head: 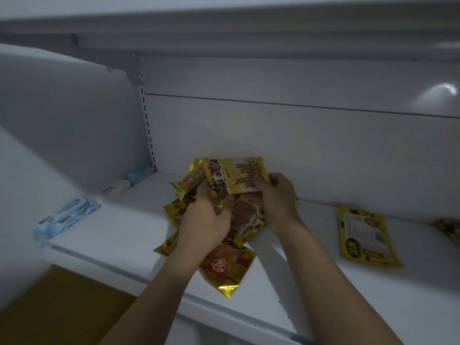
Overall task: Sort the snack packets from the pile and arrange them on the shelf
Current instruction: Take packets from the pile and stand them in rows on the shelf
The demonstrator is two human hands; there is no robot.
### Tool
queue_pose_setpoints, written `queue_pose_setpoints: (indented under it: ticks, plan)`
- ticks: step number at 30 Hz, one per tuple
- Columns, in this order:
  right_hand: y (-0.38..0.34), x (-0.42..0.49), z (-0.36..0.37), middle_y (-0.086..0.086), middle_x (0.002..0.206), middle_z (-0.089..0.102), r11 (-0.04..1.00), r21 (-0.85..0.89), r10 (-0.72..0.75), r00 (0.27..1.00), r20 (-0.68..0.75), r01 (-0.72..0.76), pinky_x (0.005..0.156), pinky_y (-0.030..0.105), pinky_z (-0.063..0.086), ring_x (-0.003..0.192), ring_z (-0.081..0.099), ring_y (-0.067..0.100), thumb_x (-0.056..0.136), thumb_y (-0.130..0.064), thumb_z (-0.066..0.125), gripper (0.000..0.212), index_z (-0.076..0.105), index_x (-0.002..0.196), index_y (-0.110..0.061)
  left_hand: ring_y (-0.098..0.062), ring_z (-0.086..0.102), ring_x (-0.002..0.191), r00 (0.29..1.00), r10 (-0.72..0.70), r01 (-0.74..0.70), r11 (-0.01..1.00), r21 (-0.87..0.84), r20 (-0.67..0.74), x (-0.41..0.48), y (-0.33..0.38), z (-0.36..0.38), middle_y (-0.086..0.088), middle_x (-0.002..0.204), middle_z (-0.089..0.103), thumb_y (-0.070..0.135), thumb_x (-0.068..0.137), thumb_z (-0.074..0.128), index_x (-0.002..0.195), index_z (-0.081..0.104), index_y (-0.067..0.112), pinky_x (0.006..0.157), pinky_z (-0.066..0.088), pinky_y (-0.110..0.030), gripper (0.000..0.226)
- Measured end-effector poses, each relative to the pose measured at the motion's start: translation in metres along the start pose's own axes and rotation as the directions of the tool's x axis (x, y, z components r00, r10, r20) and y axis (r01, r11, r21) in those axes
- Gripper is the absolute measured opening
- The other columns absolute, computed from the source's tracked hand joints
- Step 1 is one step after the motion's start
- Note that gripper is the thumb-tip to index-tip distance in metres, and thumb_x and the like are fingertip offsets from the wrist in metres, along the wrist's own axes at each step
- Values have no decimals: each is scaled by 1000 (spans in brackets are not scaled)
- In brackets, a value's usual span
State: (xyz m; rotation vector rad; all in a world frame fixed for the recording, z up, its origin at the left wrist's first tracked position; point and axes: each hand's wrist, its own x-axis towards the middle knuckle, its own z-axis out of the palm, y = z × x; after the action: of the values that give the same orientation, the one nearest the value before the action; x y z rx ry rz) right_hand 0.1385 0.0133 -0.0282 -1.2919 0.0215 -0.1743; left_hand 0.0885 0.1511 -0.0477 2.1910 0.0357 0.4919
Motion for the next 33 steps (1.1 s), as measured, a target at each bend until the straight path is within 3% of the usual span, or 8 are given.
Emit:
queue_pose_setpoints:
  ticks: [4,8,11,19,23,26,29,33]
  plan:
    - [1,-8,7,9,107,68,998,-66,21,990,137,-12,68,28,59,83,72,13,88,-8,70,34,55,118,-6,-16,66,103,992,-90,55,936,-347,-85,10,-1,-4,7,119,65,46,90,64,145,34,28,89,54,-36,65]
    - [1,-10,4,-11,134,51,887,-440,-5,955,298,142,94,33,51,120,54,12,78,-20,83,84,35,146,-32,-15,68,101,985,-124,50,874,-483,-122,20,-5,-19,11,110,66,15,93,65,137,45,30,81,60,-46,50]
    - [0,-9,2,-12,140,44,806,-541,-66,944,322,241,104,35,43,127,45,9,78,-35,82,91,28,151,-35,-13,69,90,993,-25,-21,928,-373,-118,26,-9,-31,7,106,67,9,94,63,140,43,31,77,60,-37,56]
    - [4,-8,3,-7,95,68,796,-523,-106,921,374,304,76,33,56,86,68,11,89,-29,71,50,51,134,-37,-2,61,56,993,88,-106,947,-304,-74,27,-16,-37,1,88,73,9,94,63,150,30,37,52,47,-14,70]
    - [6,-6,2,-5,103,74,877,-416,-49,907,418,239,72,34,59,89,72,13,88,-26,73,39,59,125,-25,-12,69,89,996,55,-75,954,-290,-77,30,-22,-29,-5,105,73,18,93,66,150,31,32,77,56,-20,68]
    - [-1,1,-6,-10,104,71,832,-478,-150,944,294,281,75,31,58,88,70,8,88,-28,73,38,57,123,-28,-6,62,91,997,52,-61,977,-203,-53,30,-14,-22,1,114,67,23,93,66,148,36,25,66,42,-1,62]
    - [-16,14,-23,-11,94,67,792,-556,-239,966,98,253,68,24,53,80,66,4,89,-28,71,38,56,124,-26,-15,60,106,977,212,-211,975,74,-3,24,-12,-15,4,125,63,31,94,63,140,49,25,81,45,-16,49]
    - [-33,29,-46,-2,98,64,741,-643,-286,957,-43,192,84,41,54,92,65,21,89,-31,70,40,57,125,-20,-25,44,127,856,396,-508,764,398,333,15,-3,1,4,131,60,45,90,49,127,62,29,99,40,-41,42]
